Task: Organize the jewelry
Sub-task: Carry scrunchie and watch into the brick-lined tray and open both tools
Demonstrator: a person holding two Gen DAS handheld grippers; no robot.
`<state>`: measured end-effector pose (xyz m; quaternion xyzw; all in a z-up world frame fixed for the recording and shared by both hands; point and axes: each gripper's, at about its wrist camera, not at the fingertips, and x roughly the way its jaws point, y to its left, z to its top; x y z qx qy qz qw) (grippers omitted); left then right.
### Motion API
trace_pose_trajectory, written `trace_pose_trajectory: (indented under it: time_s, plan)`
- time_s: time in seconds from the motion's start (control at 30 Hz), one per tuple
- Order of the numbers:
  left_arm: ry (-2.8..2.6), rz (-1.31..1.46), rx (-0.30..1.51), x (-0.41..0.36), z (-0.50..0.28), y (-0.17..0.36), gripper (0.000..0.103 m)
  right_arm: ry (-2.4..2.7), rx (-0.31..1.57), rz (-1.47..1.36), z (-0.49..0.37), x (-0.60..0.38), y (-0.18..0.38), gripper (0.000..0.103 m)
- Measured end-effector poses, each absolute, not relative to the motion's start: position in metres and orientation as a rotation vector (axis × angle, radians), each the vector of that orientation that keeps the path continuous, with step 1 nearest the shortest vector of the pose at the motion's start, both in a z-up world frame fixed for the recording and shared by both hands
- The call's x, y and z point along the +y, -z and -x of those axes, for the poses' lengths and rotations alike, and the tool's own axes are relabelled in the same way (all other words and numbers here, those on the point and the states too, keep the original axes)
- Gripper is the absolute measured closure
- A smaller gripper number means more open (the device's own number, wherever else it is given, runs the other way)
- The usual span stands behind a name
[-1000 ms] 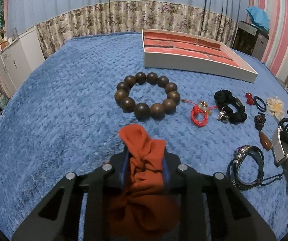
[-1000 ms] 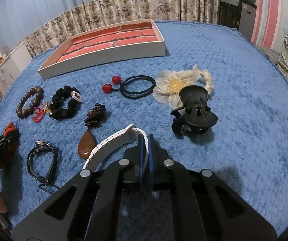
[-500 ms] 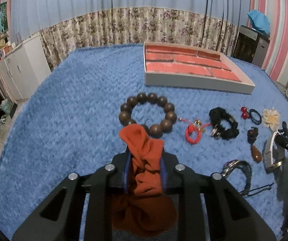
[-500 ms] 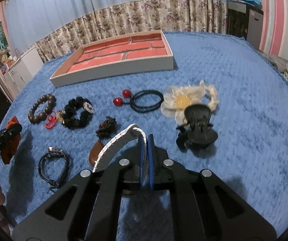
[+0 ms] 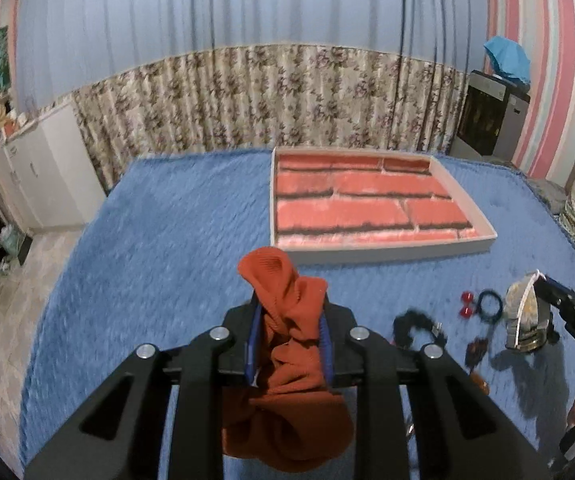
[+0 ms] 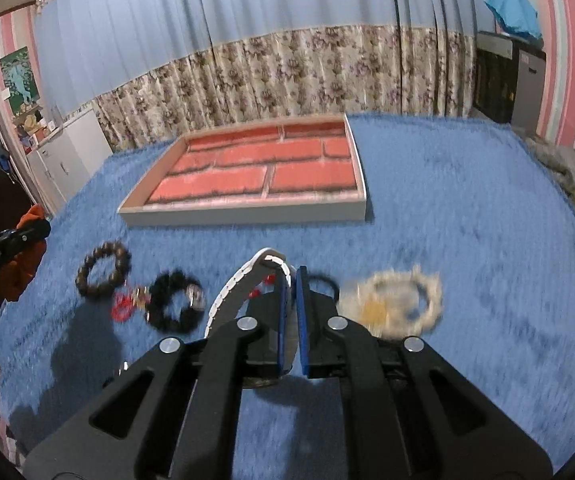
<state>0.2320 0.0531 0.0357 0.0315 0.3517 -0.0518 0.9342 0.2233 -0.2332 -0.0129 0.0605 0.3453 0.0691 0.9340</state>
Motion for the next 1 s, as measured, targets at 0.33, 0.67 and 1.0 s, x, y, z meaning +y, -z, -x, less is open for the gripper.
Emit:
trace_pose_trajectory:
  time_s: [0.33,0.67,1.0]
  plan:
    - [0.146,-0.089,0.716,0.016,-0.324,-0.035,0.079,-0.112,0.68,-0.084,-0.328,-0.229,-0.019,0.097]
    - [0.149,-0.079,0.828,-0.011,-0.451,0.0,0.079,-0.075,0.78,-0.086,-0.456,-0.221,0.001,0.097]
    - [0.139,-0.074,0.957,-0.019,-0.538,0.045,0.079,-0.022,0.886,-0.06,-0.539,-0.225,0.035,0.097]
